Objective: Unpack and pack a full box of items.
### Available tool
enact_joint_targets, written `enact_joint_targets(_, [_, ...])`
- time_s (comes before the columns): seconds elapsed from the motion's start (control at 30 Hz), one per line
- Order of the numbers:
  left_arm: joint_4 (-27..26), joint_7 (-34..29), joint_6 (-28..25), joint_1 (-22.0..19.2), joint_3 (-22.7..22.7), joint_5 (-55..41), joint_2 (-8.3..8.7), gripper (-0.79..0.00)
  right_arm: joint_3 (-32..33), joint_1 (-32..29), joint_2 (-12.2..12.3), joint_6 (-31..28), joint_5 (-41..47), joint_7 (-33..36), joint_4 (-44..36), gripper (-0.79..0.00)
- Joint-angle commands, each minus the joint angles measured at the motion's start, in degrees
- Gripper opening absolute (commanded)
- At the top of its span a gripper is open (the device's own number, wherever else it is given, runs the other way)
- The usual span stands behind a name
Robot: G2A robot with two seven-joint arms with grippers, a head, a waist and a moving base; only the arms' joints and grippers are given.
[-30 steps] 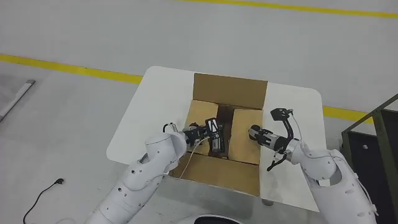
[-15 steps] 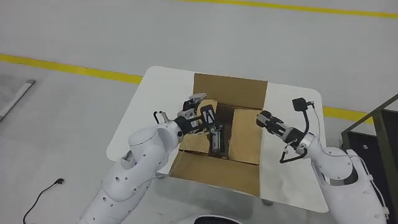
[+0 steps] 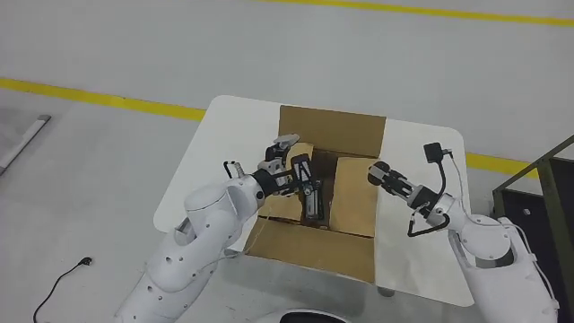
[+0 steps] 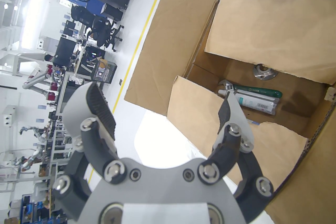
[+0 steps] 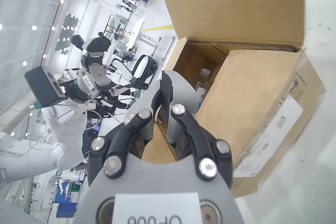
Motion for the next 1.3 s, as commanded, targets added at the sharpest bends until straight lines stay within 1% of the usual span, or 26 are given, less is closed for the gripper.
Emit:
enact_joint_targets(0.0, [-1.4, 1.9, -2.4, 0.8, -1.0, 0.6, 0.47, 0.000, -0.2, 0.0, 0.0, 0.1, 0.1, 0.1, 0.3, -0.785])
enact_joint_targets(0.1, [-4.3, 4.9, -6.7, 3.0, -3.6, 0.7, 1.43, 0.000, -0.4, 0.0, 0.1, 0.0, 0.2, 0.3, 0.9, -0.785])
enact_joint_targets(0.2, [-7.5, 8.4, -13.5, 5.7, -6.7, 3.0, 2.83, 0.000, -0.5, 0.1, 0.2, -0.1, 0.5, 0.5, 1.4, -0.785])
enact_joint_targets(0.3, [-10.3, 10.5, -19.8, 9.2, -10.9, 7.9, 4.56, 0.000, -0.5, 0.2, 0.2, -0.5, 0.9, 0.9, 2.0, -0.785])
enact_joint_targets(0.37, [-12.1, 11.6, -22.4, 12.0, -14.1, 10.3, 5.60, 0.000, -0.6, 0.3, 0.3, -0.8, 1.2, 1.2, 2.4, -0.785])
enact_joint_targets(0.43, [-13.8, 12.5, -23.6, 14.8, -16.9, 12.0, 6.43, 0.000, -0.5, 0.4, 0.3, -1.1, 1.5, 1.3, 2.9, -0.785])
enact_joint_targets(0.5, [-15.3, 13.5, -23.8, 17.5, -19.1, 12.5, 7.02, 0.000, -0.5, 0.6, 0.4, -1.5, 1.8, 1.5, 3.3, -0.785])
enact_joint_targets(0.57, [-16.3, 13.5, -23.9, 20.1, -20.4, 13.4, 7.47, 0.000, -0.6, 0.8, 0.5, -1.7, 2.0, 1.7, 3.8, -0.785])
enact_joint_targets(0.63, [-16.2, 12.3, -24.1, 22.6, -20.2, 15.0, 7.87, 0.000, -0.6, 1.0, 0.5, -1.9, 2.3, 1.9, 4.1, -0.785])
enact_joint_targets(0.73, [-16.8, 12.8, -24.0, 24.3, -18.8, 16.1, 8.38, 0.000, -0.8, 1.2, 0.6, -2.2, 2.5, 2.3, 4.4, -0.785])
enact_joint_targets(0.87, [-15.8, 12.3, -22.5, 25.4, -17.2, 16.4, 8.49, 0.000, -0.9, 1.4, 0.7, -2.5, 2.7, 2.5, 4.6, -0.785])
enact_joint_targets(1.03, [-14.2, 11.3, -18.2, 25.4, -15.7, 14.8, 8.30, 0.000, -0.7, 1.5, 0.9, -2.5, 2.8, 2.7, 4.7, -0.785])
enact_joint_targets(1.1, [-14.3, 10.9, -18.6, 25.3, -15.4, 15.3, 8.43, 0.000, -0.5, 1.5, 1.0, -2.5, 2.8, 2.8, 4.6, -0.785])
enact_joint_targets(1.17, [-14.6, 10.7, -18.9, 25.2, -16.2, 15.8, 8.68, 0.000, -0.3, 1.5, 1.0, -2.4, 2.7, 2.8, 4.4, -0.785])
enact_joint_targets(1.27, [-15.6, 10.6, -19.0, 25.8, -19.1, 14.9, 9.09, 0.000, -0.2, 1.3, 1.1, -2.4, 2.7, 2.7, 4.3, -0.785])
